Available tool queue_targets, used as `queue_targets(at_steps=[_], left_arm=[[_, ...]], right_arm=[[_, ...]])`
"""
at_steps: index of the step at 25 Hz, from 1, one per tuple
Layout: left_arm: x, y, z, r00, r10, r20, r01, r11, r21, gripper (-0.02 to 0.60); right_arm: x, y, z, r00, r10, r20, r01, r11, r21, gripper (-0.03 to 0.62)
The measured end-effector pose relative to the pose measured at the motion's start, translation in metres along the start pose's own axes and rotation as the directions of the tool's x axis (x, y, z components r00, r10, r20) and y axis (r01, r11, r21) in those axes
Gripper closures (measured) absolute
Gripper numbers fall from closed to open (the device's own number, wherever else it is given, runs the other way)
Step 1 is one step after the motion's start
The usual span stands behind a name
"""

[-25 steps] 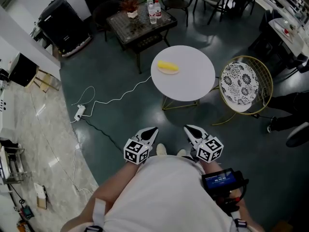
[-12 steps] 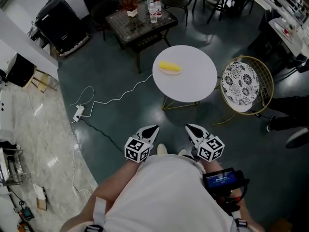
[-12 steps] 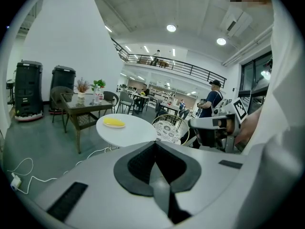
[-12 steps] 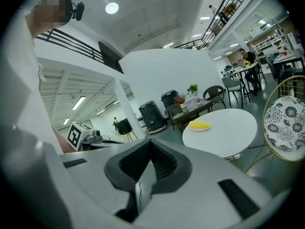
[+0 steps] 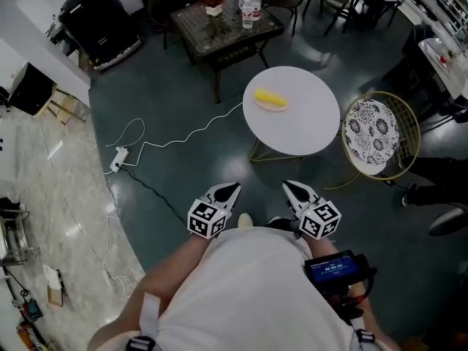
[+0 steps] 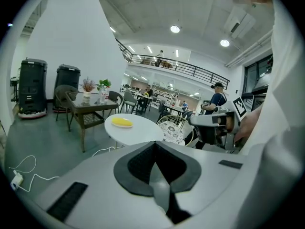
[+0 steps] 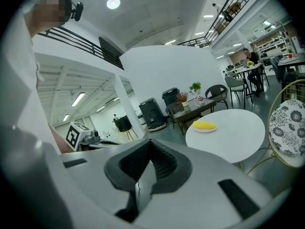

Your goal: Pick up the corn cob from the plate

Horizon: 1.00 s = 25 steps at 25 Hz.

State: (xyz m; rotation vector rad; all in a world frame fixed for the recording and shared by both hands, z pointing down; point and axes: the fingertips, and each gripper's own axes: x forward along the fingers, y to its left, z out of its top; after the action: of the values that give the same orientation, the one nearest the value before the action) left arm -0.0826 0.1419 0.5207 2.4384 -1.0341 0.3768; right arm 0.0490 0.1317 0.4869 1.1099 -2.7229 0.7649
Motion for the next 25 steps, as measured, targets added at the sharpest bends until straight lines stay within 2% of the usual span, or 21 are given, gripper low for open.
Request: queue_targets(at_steps=[8,17,25], left_arm=[[0.006,0.014,0.001,1.0,0.028,0.006,-0.028,0.999,-0.031,0.574],[0.034,0.043,0.025,0.997,0.078,0.02,-0.078,0.997,-0.029,0.574],[0.104,0.066,0.073,0.996,0.082,-0.015,-0.083,0.996,-0.028,0.574]], right_arm=[[0.02,-0.013,0.003,0.999,0.015,-0.037,-0.016,1.0,-0.005,0.586],[0.059,-0.045,0.021,0.996,0.078,-0.052,-0.08,0.997,-0.024,0.586],[0.093,-0.119,0.071,0.995,0.083,-0.063,-0.083,0.997,0.003,0.586]])
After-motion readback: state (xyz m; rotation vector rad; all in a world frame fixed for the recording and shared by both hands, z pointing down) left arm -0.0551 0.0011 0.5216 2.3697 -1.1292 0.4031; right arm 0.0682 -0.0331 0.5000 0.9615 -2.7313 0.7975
